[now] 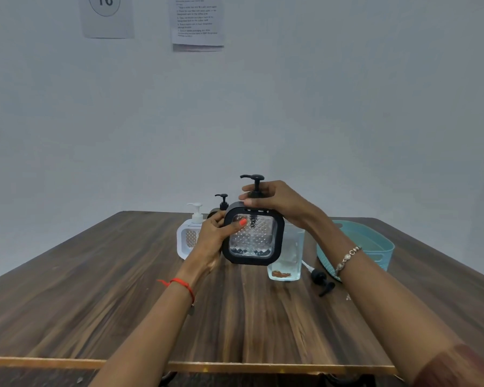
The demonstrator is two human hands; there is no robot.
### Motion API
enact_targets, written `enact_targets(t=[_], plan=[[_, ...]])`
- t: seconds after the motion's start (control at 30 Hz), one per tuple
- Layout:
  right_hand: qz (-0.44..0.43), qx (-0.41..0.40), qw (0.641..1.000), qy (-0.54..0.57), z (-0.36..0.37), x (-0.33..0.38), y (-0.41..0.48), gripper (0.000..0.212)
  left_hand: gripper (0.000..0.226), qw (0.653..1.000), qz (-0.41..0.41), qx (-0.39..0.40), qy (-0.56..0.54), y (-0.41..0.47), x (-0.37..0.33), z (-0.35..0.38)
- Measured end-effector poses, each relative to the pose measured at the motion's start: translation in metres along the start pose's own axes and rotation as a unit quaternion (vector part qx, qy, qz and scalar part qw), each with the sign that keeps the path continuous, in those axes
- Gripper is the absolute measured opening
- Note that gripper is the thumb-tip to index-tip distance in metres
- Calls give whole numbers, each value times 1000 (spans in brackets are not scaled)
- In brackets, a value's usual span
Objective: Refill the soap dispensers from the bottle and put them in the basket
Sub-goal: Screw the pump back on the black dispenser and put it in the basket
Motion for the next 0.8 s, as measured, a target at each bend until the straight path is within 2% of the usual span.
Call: enact_targets(t=[0.1, 0.2, 0.43, 0.63, 0.73, 0.8], plan=[[-10, 23, 997, 77, -4, 0, -3, 23, 42, 1000, 2, -2, -6, -1, 0, -1], [-29, -42, 996, 79, 0, -4, -5, 21, 44, 1000, 10, -19, 11, -1, -1, 1], [-72, -214, 974, -7, 23, -5, -4, 24, 42, 996, 28, -71, 49, -2, 0, 8], [-104, -361, 915, -147, 50, -13, -6, 19, 32, 993, 21, -95, 61, -4, 7, 20], [-109, -354, 907, -200, 49, -14, -8, 26, 31, 993, 20, -96, 58, -4, 9, 20], [-96, -291, 939, -156, 34, -9, -7, 26, 34, 994, 10, -96, 47, -3, 7, 15]])
Point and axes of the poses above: each hand's wrist, its own y-axis towards the middle knuckle, its own z-axis out of the palm, x = y × z, the point moved 1 cm from there along y, towards the middle knuckle, and after that the axes turned 15 degrees about y, right-handed, at the moved point
